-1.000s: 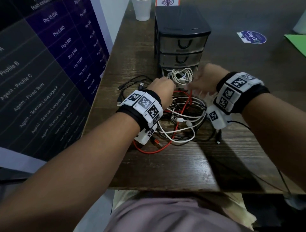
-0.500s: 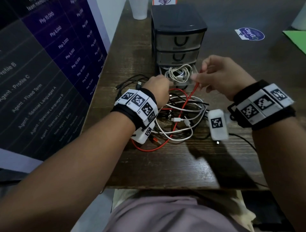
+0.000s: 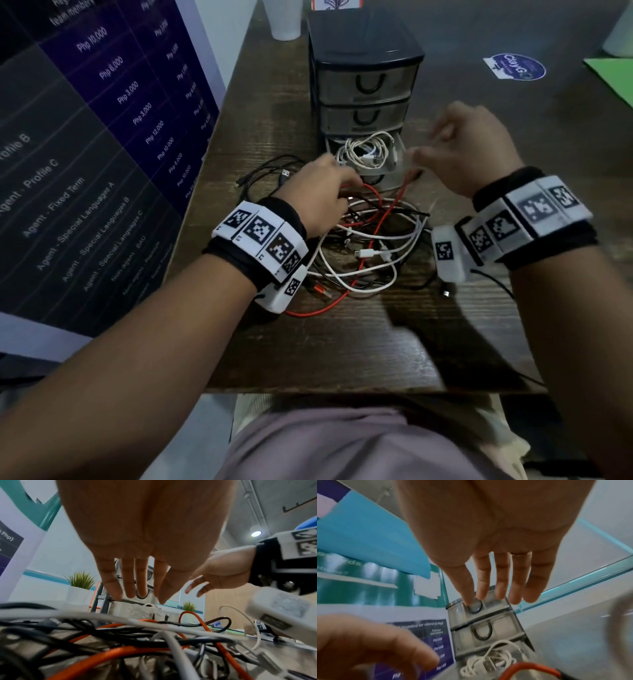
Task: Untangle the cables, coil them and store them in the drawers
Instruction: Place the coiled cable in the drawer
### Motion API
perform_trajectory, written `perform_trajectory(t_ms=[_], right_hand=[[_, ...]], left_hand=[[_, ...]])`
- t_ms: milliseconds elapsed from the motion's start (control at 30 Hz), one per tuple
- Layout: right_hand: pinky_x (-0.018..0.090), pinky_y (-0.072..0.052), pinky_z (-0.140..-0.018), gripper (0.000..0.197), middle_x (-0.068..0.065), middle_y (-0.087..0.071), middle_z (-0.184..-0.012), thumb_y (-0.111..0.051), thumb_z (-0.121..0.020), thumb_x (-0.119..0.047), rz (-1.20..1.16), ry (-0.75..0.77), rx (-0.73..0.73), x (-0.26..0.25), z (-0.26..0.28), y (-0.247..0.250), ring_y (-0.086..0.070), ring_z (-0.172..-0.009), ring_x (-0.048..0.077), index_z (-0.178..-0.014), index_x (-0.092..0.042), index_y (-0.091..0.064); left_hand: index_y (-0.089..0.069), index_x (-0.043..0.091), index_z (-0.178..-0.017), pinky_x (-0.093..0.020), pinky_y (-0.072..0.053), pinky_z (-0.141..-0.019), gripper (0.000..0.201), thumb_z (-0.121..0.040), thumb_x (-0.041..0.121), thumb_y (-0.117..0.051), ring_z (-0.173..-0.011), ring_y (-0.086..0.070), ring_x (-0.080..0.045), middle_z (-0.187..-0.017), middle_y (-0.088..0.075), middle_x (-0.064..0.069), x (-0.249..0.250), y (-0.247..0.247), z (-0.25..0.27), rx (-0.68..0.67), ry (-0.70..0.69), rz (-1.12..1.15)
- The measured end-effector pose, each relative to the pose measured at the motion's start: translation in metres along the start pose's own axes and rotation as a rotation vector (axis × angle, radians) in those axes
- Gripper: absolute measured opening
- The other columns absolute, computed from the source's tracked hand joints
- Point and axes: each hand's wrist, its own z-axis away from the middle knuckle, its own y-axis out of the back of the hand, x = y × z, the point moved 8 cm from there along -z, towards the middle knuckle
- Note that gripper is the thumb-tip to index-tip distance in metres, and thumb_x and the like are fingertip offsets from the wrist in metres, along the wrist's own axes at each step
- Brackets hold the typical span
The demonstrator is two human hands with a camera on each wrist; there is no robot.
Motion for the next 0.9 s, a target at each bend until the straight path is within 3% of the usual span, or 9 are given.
perform_trajectory(t_ms=[67,133,267,467,533,600,700,800,900], right_hand=[[0.024,-0.036,-0.086,0.015,0.004,-0.061,-0.116,-0.067,-0.089,-0.031,0.034,0.088,-0.004,-0.021,-0.013,-0.004,-0.056,-0.105,0.021,-0.102,-0.024,-0.065],[0.022,-0.038,-0.093,0.025,0.002,-0.062,-0.127,-0.06,-0.093,-0.026,0.087,0.149,-0.097,-0.034,-0.026,-0.023,-0.055,-0.119,0.021,-0.118,-0.023,-0.066],[0.031,-0.034,-0.108,0.049,0.005,-0.046,-0.15,-0.054,-0.098,-0.039,0.245,0.256,-0.353,-0.049,-0.029,-0.07,-0.043,-0.136,0.026,-0.144,-0.022,-0.047],[0.031,-0.035,-0.083,0.04,0.018,-0.059,-0.127,-0.033,-0.106,-0.04,0.408,0.233,-0.497,-0.039,-0.029,-0.103,-0.053,-0.117,0.033,-0.124,-0.011,-0.053],[0.034,-0.034,-0.094,0.043,0.017,-0.057,-0.133,-0.031,-0.106,-0.041,0.432,0.204,-0.477,-0.037,-0.034,-0.107,-0.05,-0.125,0.033,-0.128,-0.012,-0.052],[0.044,-0.02,-0.115,0.046,0.015,-0.055,-0.139,-0.029,-0.105,-0.044,0.487,0.178,-0.46,-0.035,-0.04,-0.111,-0.043,-0.134,0.031,-0.131,-0.014,-0.052],[0.052,-0.001,-0.121,0.038,0.012,-0.052,-0.142,-0.032,-0.105,-0.035,0.542,0.146,-0.485,-0.031,-0.048,-0.118,-0.037,-0.14,0.032,-0.135,-0.019,-0.049],[0.052,-0.002,-0.12,0.036,0.012,-0.048,-0.145,-0.033,-0.104,-0.024,0.545,0.135,-0.503,-0.028,-0.051,-0.121,-0.034,-0.141,0.032,-0.136,-0.019,-0.047],[0.045,-0.02,-0.117,0.035,0.011,-0.052,-0.142,-0.041,-0.103,-0.024,0.47,0.135,-0.464,-0.028,-0.054,-0.114,-0.042,-0.135,0.032,-0.137,-0.02,-0.05]], left_hand=[[-0.051,0.028,-0.139,-0.036,-0.04,-0.106,0.049,-0.092,0.013,-0.055,-0.128,-0.044,-0.02,-0.137,-0.045,0.0,-0.001,0.004,-0.007,0.046,0.001,-0.041],[-0.042,0.023,-0.146,-0.042,-0.037,-0.111,0.057,-0.091,0.013,-0.054,-0.134,-0.038,-0.024,-0.147,-0.039,-0.002,0.001,-0.001,-0.013,0.004,0.005,-0.107],[-0.047,0.012,-0.141,-0.046,-0.04,-0.108,0.055,-0.087,0.016,-0.056,-0.132,-0.044,-0.03,-0.142,-0.046,-0.009,-0.002,-0.016,-0.02,-0.12,0.05,-0.205],[-0.048,0.011,-0.138,-0.043,-0.043,-0.104,0.049,-0.09,0.016,-0.054,-0.126,-0.048,-0.029,-0.133,-0.052,-0.011,-0.002,-0.015,-0.018,-0.154,0.064,-0.22],[-0.049,0.011,-0.138,-0.043,-0.044,-0.103,0.047,-0.091,0.015,-0.053,-0.126,-0.049,-0.029,-0.133,-0.053,-0.011,0.001,-0.015,-0.018,-0.164,0.05,-0.233],[-0.051,0.012,-0.136,-0.042,-0.045,-0.1,0.044,-0.091,0.014,-0.052,-0.124,-0.05,-0.03,-0.131,-0.054,-0.011,0.003,-0.015,-0.019,-0.178,0.044,-0.237],[-0.053,0.012,-0.134,-0.042,-0.046,-0.1,0.043,-0.091,0.012,-0.052,-0.123,-0.052,-0.03,-0.132,-0.055,-0.01,0.004,-0.013,-0.018,-0.183,0.042,-0.22],[-0.051,0.013,-0.137,-0.043,-0.044,-0.104,0.046,-0.091,0.012,-0.052,-0.127,-0.05,-0.029,-0.137,-0.054,-0.009,0.003,-0.012,-0.017,-0.183,0.051,-0.205],[-0.049,0.014,-0.14,-0.042,-0.042,-0.107,0.048,-0.092,0.013,-0.052,-0.13,-0.048,-0.028,-0.14,-0.051,-0.009,0.005,-0.013,-0.016,-0.189,0.056,-0.203]])
